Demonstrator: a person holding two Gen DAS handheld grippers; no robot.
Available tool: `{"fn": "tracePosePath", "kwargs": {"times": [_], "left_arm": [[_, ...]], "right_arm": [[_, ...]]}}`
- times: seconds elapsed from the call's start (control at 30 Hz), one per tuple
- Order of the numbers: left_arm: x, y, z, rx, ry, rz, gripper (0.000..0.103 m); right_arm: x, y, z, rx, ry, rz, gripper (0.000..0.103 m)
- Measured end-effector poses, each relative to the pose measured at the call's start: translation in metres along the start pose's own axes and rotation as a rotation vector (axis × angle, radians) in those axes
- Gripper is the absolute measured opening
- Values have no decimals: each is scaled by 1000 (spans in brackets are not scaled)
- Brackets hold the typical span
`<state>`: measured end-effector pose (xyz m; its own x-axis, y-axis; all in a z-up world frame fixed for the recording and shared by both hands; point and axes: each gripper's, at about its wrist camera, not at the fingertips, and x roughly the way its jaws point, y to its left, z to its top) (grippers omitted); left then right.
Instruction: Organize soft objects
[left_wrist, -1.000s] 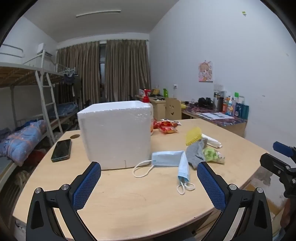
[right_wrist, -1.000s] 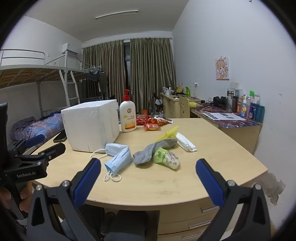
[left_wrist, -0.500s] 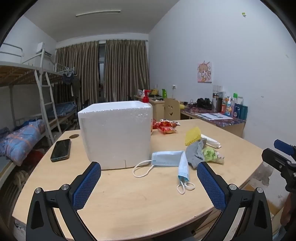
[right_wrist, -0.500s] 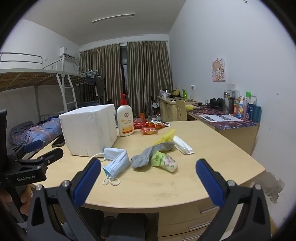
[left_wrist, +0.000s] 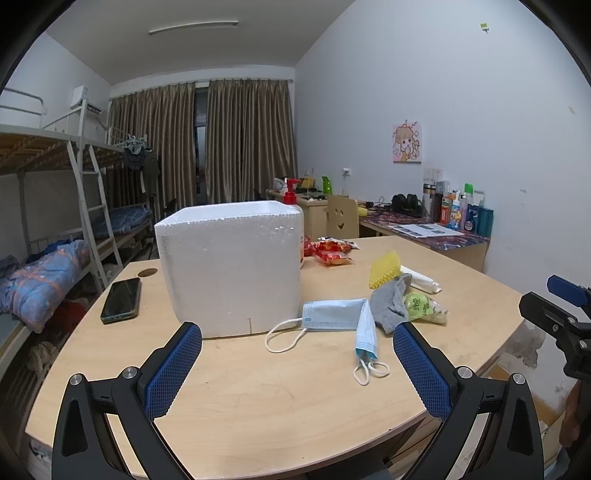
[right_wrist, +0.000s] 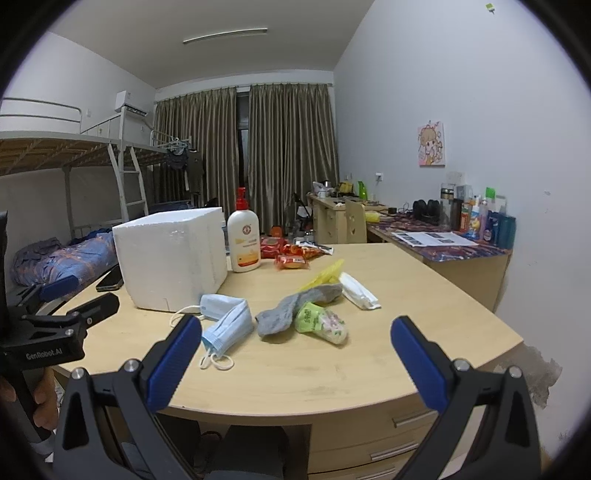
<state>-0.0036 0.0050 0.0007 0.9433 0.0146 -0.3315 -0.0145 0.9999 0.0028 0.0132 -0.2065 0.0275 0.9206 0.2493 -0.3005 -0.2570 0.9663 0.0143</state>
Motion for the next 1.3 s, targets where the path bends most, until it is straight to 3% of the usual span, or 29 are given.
{"fn": "tracePosePath", "kwargs": {"times": [1.3], "left_arm": [[-2, -1, 2, 8, 2, -5, 103]], "right_arm": [[-5, 6, 2, -12, -17, 4, 103]]}}
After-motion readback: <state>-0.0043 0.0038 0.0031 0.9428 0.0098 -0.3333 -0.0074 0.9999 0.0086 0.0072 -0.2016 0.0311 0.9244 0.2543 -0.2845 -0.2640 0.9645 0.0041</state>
